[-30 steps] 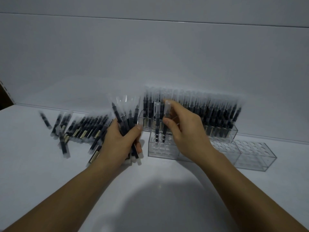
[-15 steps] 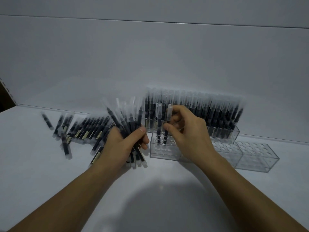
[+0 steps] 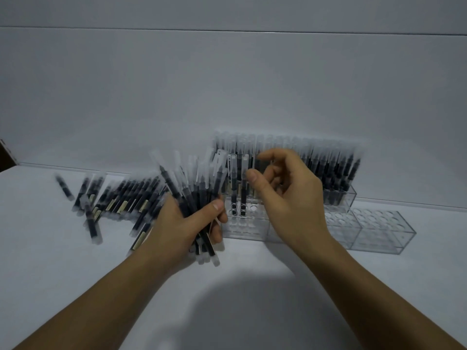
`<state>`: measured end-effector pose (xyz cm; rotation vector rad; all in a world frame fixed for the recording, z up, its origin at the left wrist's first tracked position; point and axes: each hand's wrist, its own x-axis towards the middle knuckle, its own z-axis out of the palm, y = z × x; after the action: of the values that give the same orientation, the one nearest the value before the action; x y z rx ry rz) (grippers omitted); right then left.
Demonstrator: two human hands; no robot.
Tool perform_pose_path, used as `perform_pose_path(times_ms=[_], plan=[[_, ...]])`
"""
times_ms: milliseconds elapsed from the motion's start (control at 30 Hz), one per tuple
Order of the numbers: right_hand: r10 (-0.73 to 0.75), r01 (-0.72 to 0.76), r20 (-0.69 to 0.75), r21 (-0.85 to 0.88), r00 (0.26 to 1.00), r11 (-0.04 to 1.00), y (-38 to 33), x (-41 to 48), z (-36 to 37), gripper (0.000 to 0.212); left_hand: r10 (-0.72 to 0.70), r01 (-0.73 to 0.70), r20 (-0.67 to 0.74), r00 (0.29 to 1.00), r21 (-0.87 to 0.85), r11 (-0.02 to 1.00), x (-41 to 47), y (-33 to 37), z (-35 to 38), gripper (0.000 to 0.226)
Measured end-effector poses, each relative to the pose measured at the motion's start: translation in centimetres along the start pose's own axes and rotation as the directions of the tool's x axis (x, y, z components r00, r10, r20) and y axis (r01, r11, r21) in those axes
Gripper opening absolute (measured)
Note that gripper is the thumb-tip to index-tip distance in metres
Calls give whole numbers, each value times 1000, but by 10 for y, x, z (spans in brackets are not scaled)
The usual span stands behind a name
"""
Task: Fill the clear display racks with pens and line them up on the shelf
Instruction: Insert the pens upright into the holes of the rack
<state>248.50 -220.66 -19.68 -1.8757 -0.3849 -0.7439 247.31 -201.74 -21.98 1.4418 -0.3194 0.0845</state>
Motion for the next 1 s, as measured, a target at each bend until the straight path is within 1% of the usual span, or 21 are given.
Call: perform_pose_path(times_ms=[67, 100, 133, 233, 333, 400, 467, 533, 633, 700, 767, 833, 900, 933, 1000], plan=[[76, -89, 82, 167, 994, 982, -6, -3, -1, 23, -21, 21, 58, 998, -11, 1000, -3, 1, 1, 20], [95, -121, 131, 204, 987, 971, -8, -4, -1, 25, -30, 30, 87, 996, -5, 1000, -4, 0, 2, 22], [100, -137, 172, 215, 980, 967, -8, -5, -1, 23, -38, 38, 113, 993, 5, 999, -5, 0, 3, 22], [100, -165, 249, 254, 963, 953, -8, -3, -2, 6, -66, 64, 162, 985, 21, 998, -7, -4, 2, 28], [103, -189, 288, 288, 952, 939, -5, -2, -5, 6, -91, 85, 174, 981, 42, 995, -7, -3, 3, 25], [111, -201, 309, 280, 945, 939, -3, -2, -7, 7, -96, 90, 172, 981, 42, 995, -6, -2, 4, 27], [140, -236, 317, 288, 938, 928, -5, -4, -6, 12, -91, 88, 155, 984, 25, 996, -6, -2, 5, 20], [161, -255, 286, 330, 944, 909, -7, -3, -7, 17, -97, 94, 148, 984, 28, 995, -5, -2, 4, 15], [187, -254, 201, 387, 961, 887, -8, 3, -13, 18, -107, 97, 153, 982, 75, 993, -6, -1, 6, 23], [213, -268, 174, 416, 961, 869, -7, 5, -16, 17, -91, 76, 158, 983, 99, 992, -7, -1, 7, 22], [238, -301, 195, 428, 951, 852, -7, 4, -18, 17, -63, 44, 169, 984, 116, 992, -7, 0, 8, 19], [235, -329, 267, 398, 935, 856, -7, 2, -17, 19, -50, 35, 166, 985, 91, 995, -7, 2, 9, 18], [221, -339, 330, 363, 918, 868, -8, 1, -16, 14, -59, 48, 156, 986, 72, 996, -7, 5, 10, 18], [224, -344, 335, 362, 915, 866, -8, 1, -15, 11, -62, 52, 147, 987, 71, 996, -8, 5, 11, 20], [262, -369, 295, 406, 919, 836, -9, 4, -17, 7, -68, 62, 102, 992, 68, 996, -8, 3, 11, 25]])
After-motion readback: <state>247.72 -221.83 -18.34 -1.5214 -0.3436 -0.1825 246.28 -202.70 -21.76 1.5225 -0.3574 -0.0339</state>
